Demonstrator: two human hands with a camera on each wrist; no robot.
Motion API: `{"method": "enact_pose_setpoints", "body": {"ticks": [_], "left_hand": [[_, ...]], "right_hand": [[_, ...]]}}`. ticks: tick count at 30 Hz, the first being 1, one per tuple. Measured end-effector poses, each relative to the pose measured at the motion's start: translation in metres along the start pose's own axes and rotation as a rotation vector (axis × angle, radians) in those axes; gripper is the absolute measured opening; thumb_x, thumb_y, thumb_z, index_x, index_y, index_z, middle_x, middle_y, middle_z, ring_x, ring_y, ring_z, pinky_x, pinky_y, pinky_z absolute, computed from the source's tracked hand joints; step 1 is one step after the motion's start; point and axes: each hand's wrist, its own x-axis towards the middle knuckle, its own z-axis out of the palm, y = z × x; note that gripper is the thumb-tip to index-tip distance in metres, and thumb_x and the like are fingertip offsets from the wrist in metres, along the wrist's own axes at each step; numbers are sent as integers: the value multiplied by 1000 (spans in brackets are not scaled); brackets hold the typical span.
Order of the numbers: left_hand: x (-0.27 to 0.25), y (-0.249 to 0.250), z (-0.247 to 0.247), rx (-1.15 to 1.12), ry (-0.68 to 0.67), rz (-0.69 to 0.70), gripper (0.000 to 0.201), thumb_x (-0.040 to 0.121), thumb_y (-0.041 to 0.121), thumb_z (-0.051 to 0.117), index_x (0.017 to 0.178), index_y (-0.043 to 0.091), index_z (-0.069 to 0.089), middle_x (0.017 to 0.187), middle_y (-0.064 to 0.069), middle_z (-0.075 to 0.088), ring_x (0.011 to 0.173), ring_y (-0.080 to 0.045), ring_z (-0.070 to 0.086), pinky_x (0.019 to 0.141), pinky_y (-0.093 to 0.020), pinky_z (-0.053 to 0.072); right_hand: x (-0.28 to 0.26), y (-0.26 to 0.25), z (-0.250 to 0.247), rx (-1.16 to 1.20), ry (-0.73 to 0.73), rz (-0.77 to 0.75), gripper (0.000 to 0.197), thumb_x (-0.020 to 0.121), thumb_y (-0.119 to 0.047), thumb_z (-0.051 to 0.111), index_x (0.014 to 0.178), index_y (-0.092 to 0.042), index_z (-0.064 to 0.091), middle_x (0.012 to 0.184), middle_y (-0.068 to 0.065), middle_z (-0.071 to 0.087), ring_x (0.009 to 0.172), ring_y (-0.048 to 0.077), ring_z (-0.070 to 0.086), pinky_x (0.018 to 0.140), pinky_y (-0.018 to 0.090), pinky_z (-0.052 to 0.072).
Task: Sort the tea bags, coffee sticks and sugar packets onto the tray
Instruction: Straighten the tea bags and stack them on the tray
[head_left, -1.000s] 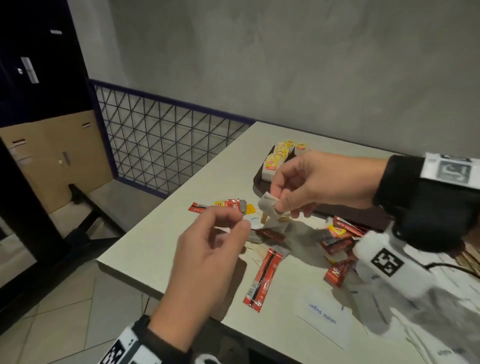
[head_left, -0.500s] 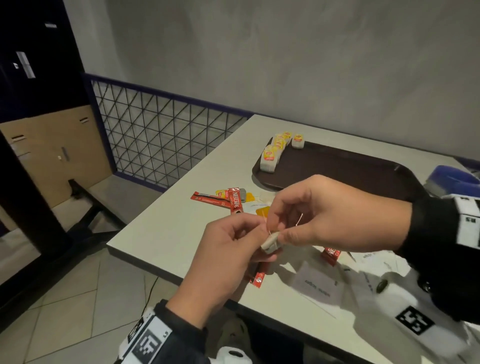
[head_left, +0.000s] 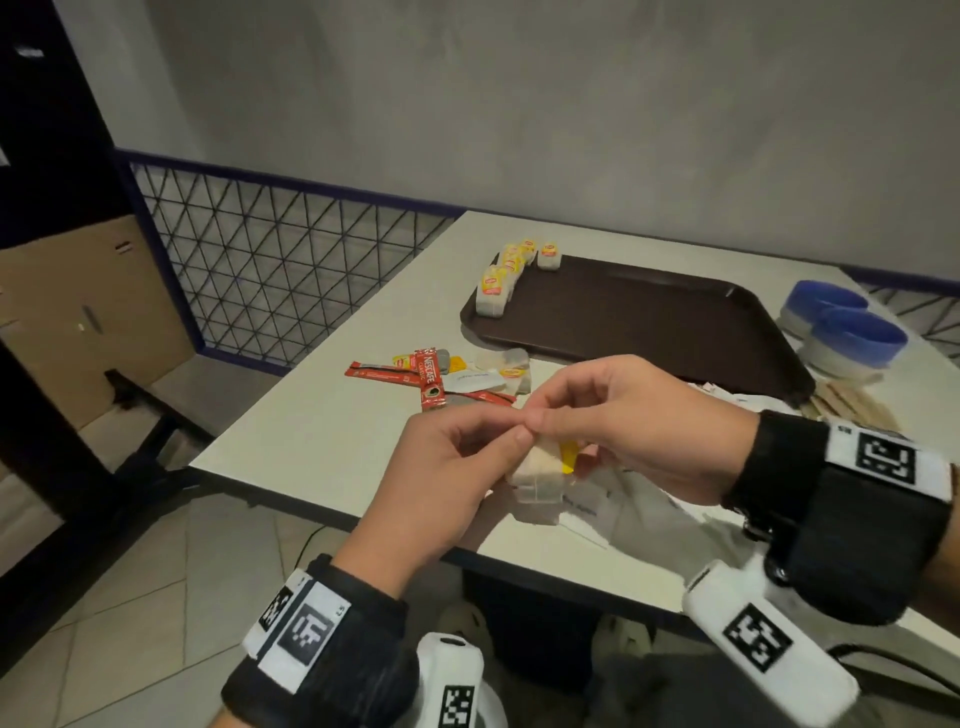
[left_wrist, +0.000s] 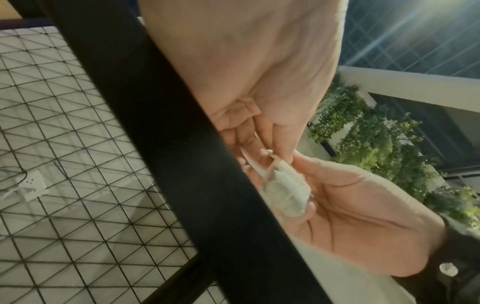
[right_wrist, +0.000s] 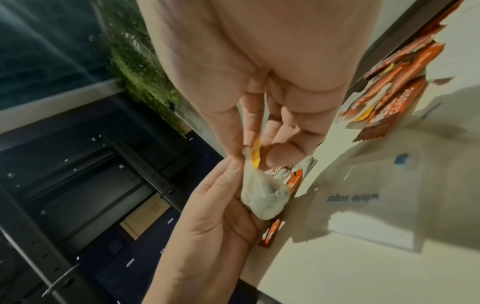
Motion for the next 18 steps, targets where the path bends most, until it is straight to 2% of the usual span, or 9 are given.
{"method": "enact_pose_setpoints", "body": {"ticks": [3, 6, 7, 9, 11, 15, 18], "left_hand": [[2, 0, 5, 9, 29, -19, 16, 97, 15, 70, 100, 26, 82, 97, 6, 80, 95, -12, 73, 84, -35, 59], [5, -5, 6, 11, 72, -34, 14, 96, 19, 72, 95, 29, 82, 98, 4, 79, 95, -17, 73, 80, -37, 59], [6, -7, 6, 10, 86, -36, 13, 96, 21, 72, 96, 31, 81, 99, 3, 78, 95, -20, 73, 77, -38, 59], [6, -8, 7, -40, 97, -52, 12, 96, 23, 73, 101, 32, 78, 99, -5, 76, 95, -29, 72, 77, -46, 62], [4, -7, 10, -97, 93, -62, 13, 96, 19, 72, 106, 27, 75, 94, -10, 76, 89, -29, 74, 79, -50, 63], [3, -6, 12, -118, 130, -37, 14, 96, 14, 71, 110, 18, 68, 78, -18, 69, 72, -17, 70, 68, -35, 57], [2, -7, 11, -100, 129, -41, 14, 97, 14, 71, 109, 19, 65, 65, -6, 60, 58, -7, 57, 59, -21, 48]], "right_hand": [[-5, 0, -5, 114, -63, 71, 23, 90, -16, 76, 108, -2, 73, 93, 23, 65, 77, 27, 55, 69, 37, 55], [-9, 4, -9, 166, -76, 57, 31, 86, 9, 72, 116, 2, 66, 93, 31, 66, 77, 33, 62, 71, 38, 57], [-10, 5, -10, 164, -55, 39, 32, 86, 13, 70, 115, 3, 66, 91, 30, 66, 74, 32, 64, 70, 36, 58], [-8, 7, -9, 151, -6, 5, 29, 85, 14, 70, 112, 3, 66, 88, 25, 66, 68, 29, 66, 67, 32, 60], [-6, 8, -8, 157, 29, -8, 29, 84, 12, 73, 110, 3, 66, 88, 23, 66, 66, 28, 66, 65, 30, 60], [-1, 7, -3, 56, 99, -66, 25, 83, 5, 78, 105, -1, 67, 81, 19, 67, 58, 23, 64, 55, 32, 56], [1, 2, -3, -169, 154, -178, 21, 84, -5, 81, 101, -10, 70, 81, 14, 68, 52, 15, 61, 50, 33, 51]]}}
